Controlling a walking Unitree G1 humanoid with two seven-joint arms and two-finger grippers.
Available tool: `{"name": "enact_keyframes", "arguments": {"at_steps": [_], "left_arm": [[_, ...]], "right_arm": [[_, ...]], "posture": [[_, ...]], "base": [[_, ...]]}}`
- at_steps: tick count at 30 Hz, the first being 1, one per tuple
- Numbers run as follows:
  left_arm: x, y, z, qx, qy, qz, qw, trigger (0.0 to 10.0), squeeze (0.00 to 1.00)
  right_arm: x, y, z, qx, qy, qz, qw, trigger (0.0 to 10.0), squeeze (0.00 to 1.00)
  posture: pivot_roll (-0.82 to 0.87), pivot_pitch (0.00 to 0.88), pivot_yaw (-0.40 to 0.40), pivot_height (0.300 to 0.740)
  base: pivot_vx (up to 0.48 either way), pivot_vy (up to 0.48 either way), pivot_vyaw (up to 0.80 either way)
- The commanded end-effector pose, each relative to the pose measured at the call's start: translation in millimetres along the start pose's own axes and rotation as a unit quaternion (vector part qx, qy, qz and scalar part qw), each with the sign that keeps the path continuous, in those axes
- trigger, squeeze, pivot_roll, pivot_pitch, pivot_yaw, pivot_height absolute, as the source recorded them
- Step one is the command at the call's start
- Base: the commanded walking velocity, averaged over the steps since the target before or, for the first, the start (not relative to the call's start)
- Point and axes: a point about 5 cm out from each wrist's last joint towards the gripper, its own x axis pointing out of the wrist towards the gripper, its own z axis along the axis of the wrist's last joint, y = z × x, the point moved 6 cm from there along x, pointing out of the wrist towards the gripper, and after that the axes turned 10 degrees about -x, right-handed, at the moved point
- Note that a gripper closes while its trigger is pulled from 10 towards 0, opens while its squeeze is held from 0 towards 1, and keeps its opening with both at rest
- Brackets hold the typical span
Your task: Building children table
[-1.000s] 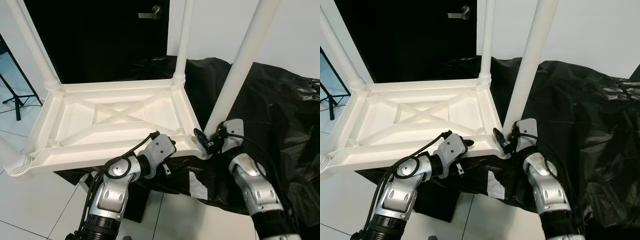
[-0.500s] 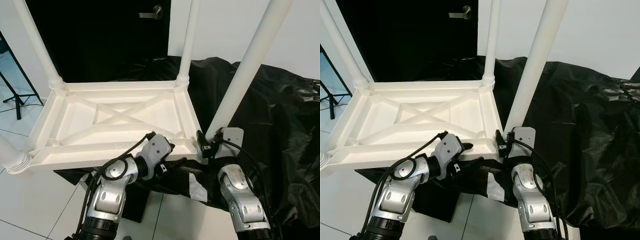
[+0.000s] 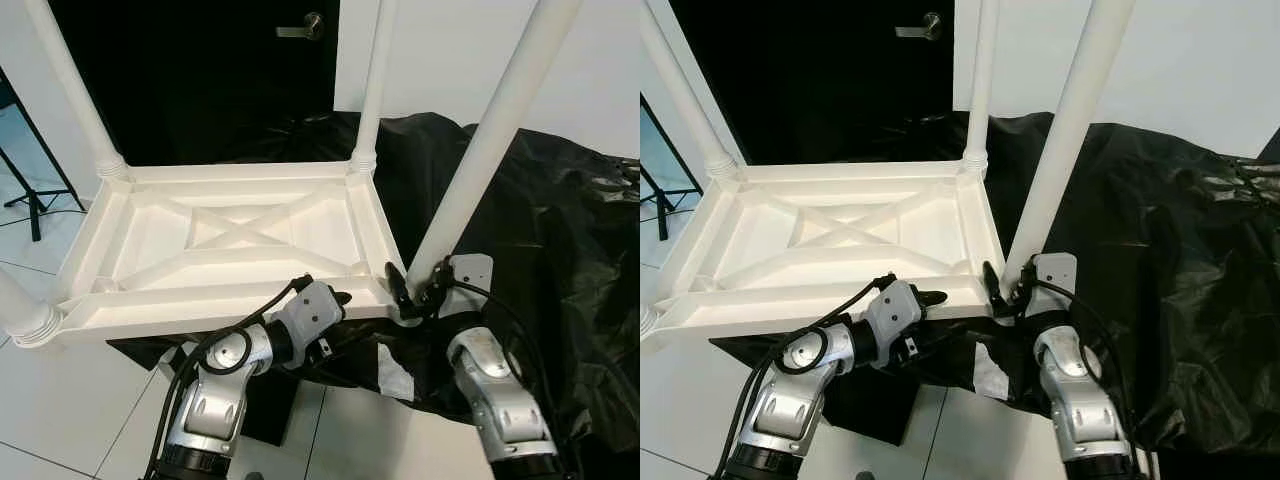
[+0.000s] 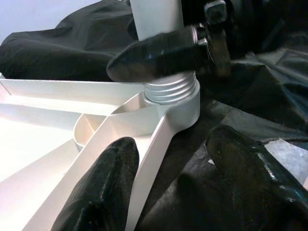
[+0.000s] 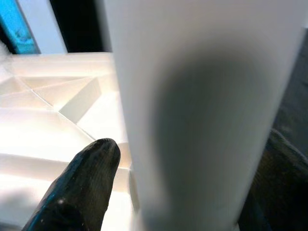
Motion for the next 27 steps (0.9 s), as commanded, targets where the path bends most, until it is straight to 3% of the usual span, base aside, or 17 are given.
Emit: {"name": "enact_keyframes", "arguments": {"at_steps": [1,2,6,13,14,15,16,17,20,27], "left_arm": [[-1.2,11.1,3.4,0.007,-0.014,0.060,0.998,10.0,0.00],[-1.2,11.1,3.4,0.007,-0.014,0.060,0.998,10.0,0.00],[-1.1,9.5,2.7,0.014,-0.008,0.053,0.998,10.0,0.00],[-0.1,7.6,2.8,0.019,-0.008,0.049,0.999,10.0,0.00],[0.4,7.2,3.3,0.018,-0.009,0.049,0.999,10.0,0.00],[0.6,6.5,3.7,0.019,-0.010,0.048,0.999,10.0,0.00],[0.6,6.5,3.7,0.019,-0.010,0.048,0.999,10.0,0.00],[0.8,6.0,3.9,0.019,-0.010,0.047,0.999,10.0,0.00],[0.9,6.7,4.4,0.020,-0.009,0.047,0.999,10.0,0.00],[0.3,8.6,5.8,0.020,-0.011,0.053,0.998,10.0,0.00]], "right_arm": [[0.8,-2.8,-0.8,0.009,-0.008,0.033,0.999,10.0,0.00],[0.8,-2.8,-0.8,0.009,-0.008,0.033,0.999,10.0,0.00],[2.3,-5.1,-3.7,-0.015,-0.007,0.133,0.991,10.0,0.00],[11.8,-2.1,-7.9,-0.044,0.000,0.219,0.975,10.0,0.00],[14.5,-1.5,-8.5,-0.054,0.001,0.230,0.972,8.2,0.00],[17.4,-1.1,-8.6,-0.060,0.001,0.241,0.969,2.5,0.00],[17.4,-1.1,-8.6,-0.060,0.001,0.241,0.969,2.5,0.00],[19.2,-0.9,-8.5,-0.062,0.001,0.249,0.967,0.0,0.00],[21.1,0.7,-9.6,-0.069,-0.001,0.277,0.958,0.0,0.00],[14.7,3.4,-16.4,-0.070,0.005,0.285,0.956,0.0,0.00]], "posture": [[0.00,0.000,-0.048,0.740],[0.00,0.000,-0.048,0.740],[0.00,0.000,-0.045,0.740],[0.00,0.000,-0.039,0.740],[0.00,0.000,-0.039,0.740],[0.00,0.000,-0.039,0.740],[0.00,0.000,-0.039,0.740],[0.00,0.000,-0.039,0.740],[0.01,0.000,-0.046,0.740],[0.01,0.000,-0.052,0.740]], "base": [[0.000,0.000,0.00],[0.000,0.000,0.00],[0.000,0.000,0.00],[0.000,0.000,0.00],[0.000,0.000,0.00],[0.000,0.000,0.00],[0.000,0.000,0.00],[0.000,0.000,0.00],[0.000,0.000,0.00],[0.000,0.000,0.00]]}}
